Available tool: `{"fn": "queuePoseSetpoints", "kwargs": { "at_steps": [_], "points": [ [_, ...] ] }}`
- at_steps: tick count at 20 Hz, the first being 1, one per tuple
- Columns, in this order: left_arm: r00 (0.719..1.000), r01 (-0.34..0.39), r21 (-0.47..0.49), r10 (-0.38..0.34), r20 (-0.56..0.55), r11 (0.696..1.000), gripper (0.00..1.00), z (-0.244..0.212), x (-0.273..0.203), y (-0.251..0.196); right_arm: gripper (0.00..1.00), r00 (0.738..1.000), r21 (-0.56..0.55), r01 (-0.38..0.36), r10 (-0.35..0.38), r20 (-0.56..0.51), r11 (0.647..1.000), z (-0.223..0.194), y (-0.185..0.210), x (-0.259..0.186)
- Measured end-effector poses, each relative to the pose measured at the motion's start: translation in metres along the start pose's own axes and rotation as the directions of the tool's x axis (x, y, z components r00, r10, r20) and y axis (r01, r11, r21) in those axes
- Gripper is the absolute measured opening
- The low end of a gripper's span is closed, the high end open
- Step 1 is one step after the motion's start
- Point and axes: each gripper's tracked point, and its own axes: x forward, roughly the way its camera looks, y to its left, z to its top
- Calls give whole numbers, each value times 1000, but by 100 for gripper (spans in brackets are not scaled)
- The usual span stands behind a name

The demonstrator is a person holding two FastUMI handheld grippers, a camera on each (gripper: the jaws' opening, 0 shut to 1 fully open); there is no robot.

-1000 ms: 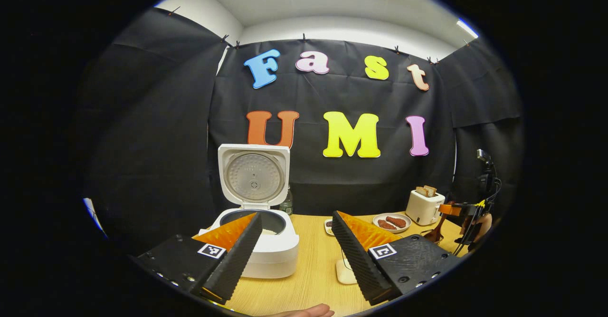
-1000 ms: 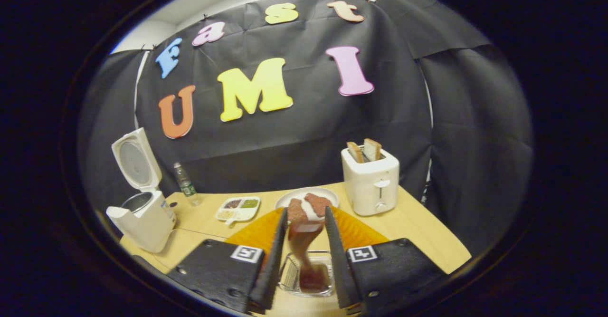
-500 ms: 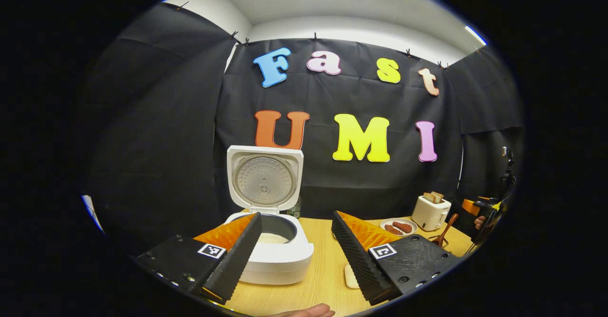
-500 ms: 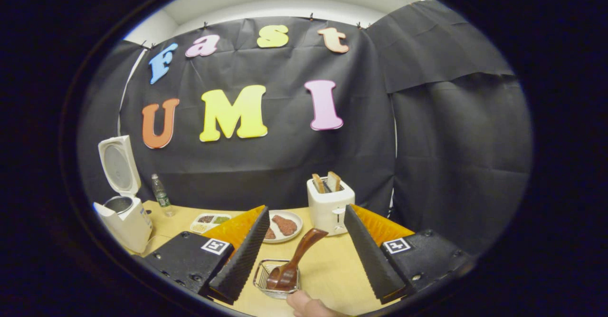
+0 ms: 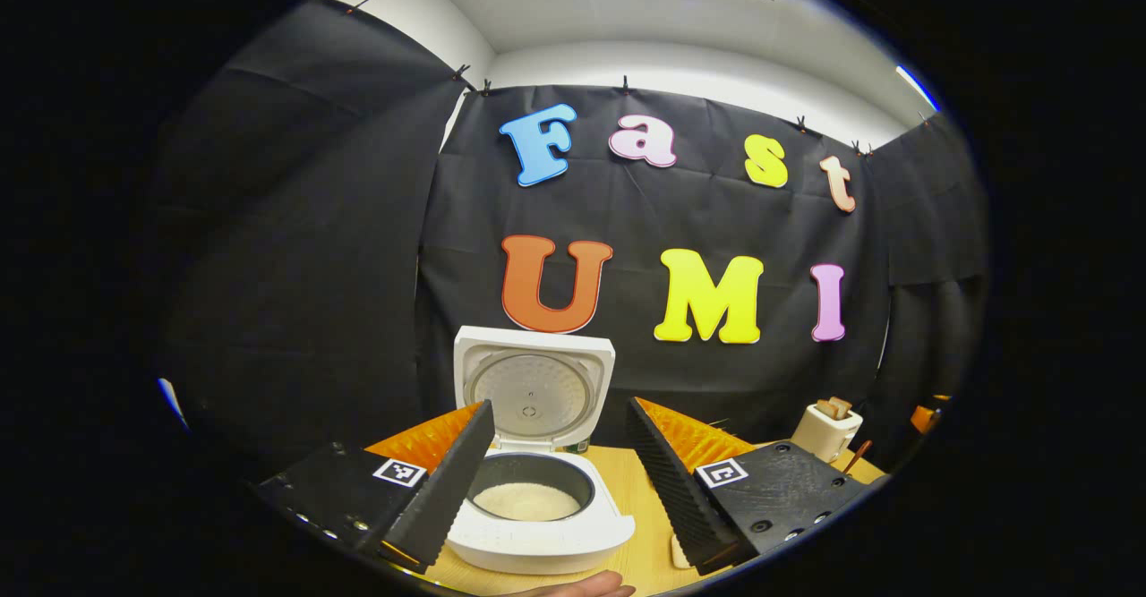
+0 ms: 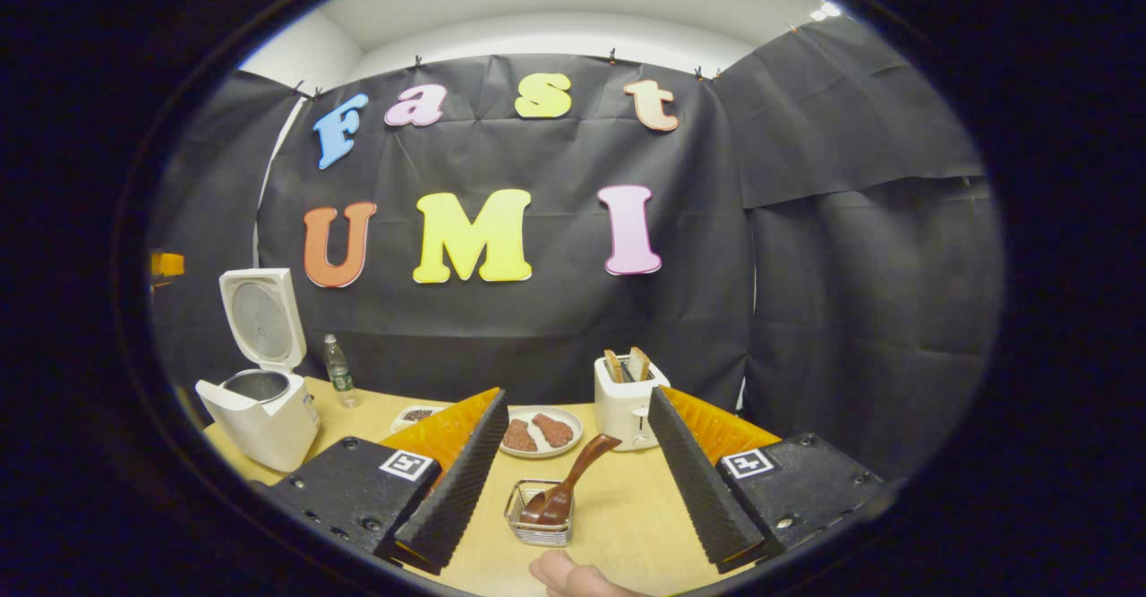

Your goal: Close the left gripper, press the button to open the rice cooker; take a wooden spoon from the chopstick holder with the right hand, scoop a spoonful of rice and pour it into the rice cooker, then put the wooden spoon back into the chopstick holder.

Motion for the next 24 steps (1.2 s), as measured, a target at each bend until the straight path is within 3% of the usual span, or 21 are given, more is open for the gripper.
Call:
{"fn": "queuePoseSetpoints", "kwargs": {
  "at_steps": [2, 6, 10, 15, 20, 22, 24],
  "points": [
    [999, -8, -8, 9, 33, 1000, 94, 17, 16, 11, 99, 999, 12, -49, 49, -18, 999, 4, 11, -7],
    [997, -38, 29, 36, 70, 999, 94, 44, 50, 28, 99, 999, -9, -25, 25, 37, 1000, 29, 4, -12],
    [996, -39, 51, 35, 82, 998, 94, 57, 101, 32, 100, 997, 0, -49, 49, 58, 999, 38, 14, -19],
    [998, -56, 124, 52, 41, 991, 94, 37, 179, 38, 100, 995, -11, -38, 39, 94, 999, 40, 12, -28],
    [995, -74, 141, 63, 82, 987, 94, 28, 243, 41, 100, 991, 0, -22, 21, 134, 1000, 34, 13, -41],
    [998, -61, 140, 57, 34, 988, 93, 13, 267, 36, 99, 991, -4, -6, 6, 132, 1000, 29, 10, -44],
    [995, -88, 167, 95, -36, 982, 94, -7, 281, 47, 99, 994, -13, 19, -17, 112, 1000, 23, 6, -50]
  ]
}}
